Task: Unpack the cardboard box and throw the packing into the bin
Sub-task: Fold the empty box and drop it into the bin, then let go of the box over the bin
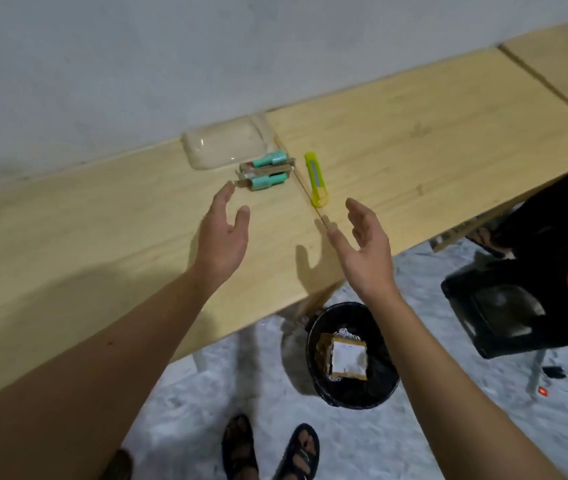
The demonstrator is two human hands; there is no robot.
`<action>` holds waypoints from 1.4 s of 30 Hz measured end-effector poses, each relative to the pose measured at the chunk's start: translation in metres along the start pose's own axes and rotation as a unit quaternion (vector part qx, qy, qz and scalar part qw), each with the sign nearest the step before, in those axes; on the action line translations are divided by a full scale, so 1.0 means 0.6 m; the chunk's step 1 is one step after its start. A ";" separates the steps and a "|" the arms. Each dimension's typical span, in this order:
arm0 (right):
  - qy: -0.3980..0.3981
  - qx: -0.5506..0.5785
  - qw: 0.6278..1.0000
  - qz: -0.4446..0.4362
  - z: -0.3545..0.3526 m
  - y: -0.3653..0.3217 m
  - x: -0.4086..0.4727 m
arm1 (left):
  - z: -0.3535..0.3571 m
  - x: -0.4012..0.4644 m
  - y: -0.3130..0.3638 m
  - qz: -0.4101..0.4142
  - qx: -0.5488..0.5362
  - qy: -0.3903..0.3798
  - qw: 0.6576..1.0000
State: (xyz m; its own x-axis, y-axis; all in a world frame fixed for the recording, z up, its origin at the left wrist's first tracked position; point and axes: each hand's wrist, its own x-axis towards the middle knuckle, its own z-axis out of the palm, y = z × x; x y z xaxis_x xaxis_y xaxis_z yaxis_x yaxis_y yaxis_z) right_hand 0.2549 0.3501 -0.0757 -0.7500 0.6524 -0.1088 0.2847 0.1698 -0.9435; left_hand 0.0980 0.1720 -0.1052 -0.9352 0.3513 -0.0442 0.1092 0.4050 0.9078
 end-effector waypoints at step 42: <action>-0.239 -0.343 0.860 -0.292 0.180 -0.068 0.289 | -0.125 0.075 -0.183 0.159 0.373 -0.002 0.914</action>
State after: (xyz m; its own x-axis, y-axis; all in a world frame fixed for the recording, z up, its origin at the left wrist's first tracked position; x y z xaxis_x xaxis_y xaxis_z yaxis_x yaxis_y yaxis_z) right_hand 0.0490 0.3766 -0.0898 -0.9978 -0.0430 0.0504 -0.0623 0.8685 -0.4918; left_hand 0.0186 0.0803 -0.1756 -0.8152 0.5539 0.1691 0.5759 0.7442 0.3384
